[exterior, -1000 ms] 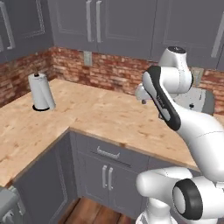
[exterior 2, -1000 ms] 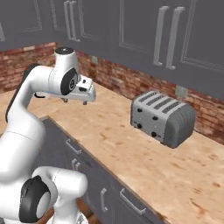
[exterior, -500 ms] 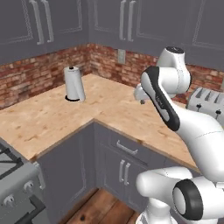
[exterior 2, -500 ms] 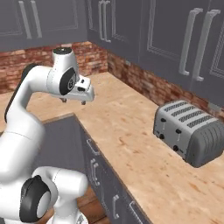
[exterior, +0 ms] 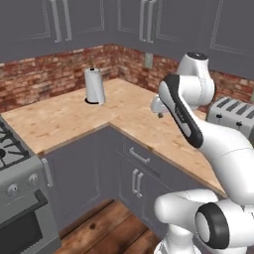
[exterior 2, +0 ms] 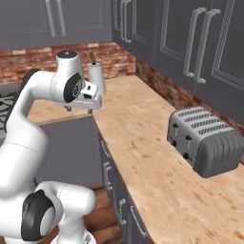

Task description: Take a straw from the drawer in front and place it inside the glass cup on the dining counter.

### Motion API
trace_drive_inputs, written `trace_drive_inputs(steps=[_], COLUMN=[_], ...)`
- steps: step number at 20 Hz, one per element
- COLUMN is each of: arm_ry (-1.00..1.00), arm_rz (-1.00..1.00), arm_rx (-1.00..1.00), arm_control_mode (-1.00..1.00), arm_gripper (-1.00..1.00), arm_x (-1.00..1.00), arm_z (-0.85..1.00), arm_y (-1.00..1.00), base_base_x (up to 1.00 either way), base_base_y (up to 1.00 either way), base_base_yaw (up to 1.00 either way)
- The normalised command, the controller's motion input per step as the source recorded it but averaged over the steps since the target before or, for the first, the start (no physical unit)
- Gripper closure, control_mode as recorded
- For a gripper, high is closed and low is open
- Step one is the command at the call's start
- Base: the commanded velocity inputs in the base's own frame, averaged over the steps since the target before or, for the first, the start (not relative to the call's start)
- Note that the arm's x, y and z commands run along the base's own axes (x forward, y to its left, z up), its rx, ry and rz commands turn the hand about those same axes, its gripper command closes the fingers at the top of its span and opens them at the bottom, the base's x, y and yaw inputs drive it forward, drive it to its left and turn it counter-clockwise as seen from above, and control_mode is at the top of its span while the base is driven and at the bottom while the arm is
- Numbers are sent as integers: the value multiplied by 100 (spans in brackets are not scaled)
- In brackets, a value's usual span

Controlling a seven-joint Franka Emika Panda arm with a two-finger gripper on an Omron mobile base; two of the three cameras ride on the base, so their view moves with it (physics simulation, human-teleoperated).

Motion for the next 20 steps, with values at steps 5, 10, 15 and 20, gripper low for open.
trace_drive_inputs(steps=[5,10,15,20], arm_ry=[0,0,-9,-20], arm_rz=[0,17,5,0], arm_rx=[0,-1,-17,-23], arm_control_mode=[100,-100,-100,-100], arm_gripper=[-100,-100,-100,-100], arm_x=[0,0,-14,-26], arm_z=[0,-9,-17,-14], arm_y=[0,3,86,100], base_base_x=[4,0,0,0], base_base_y=[-6,0,0,0], base_base_yaw=[20,0,0,0])
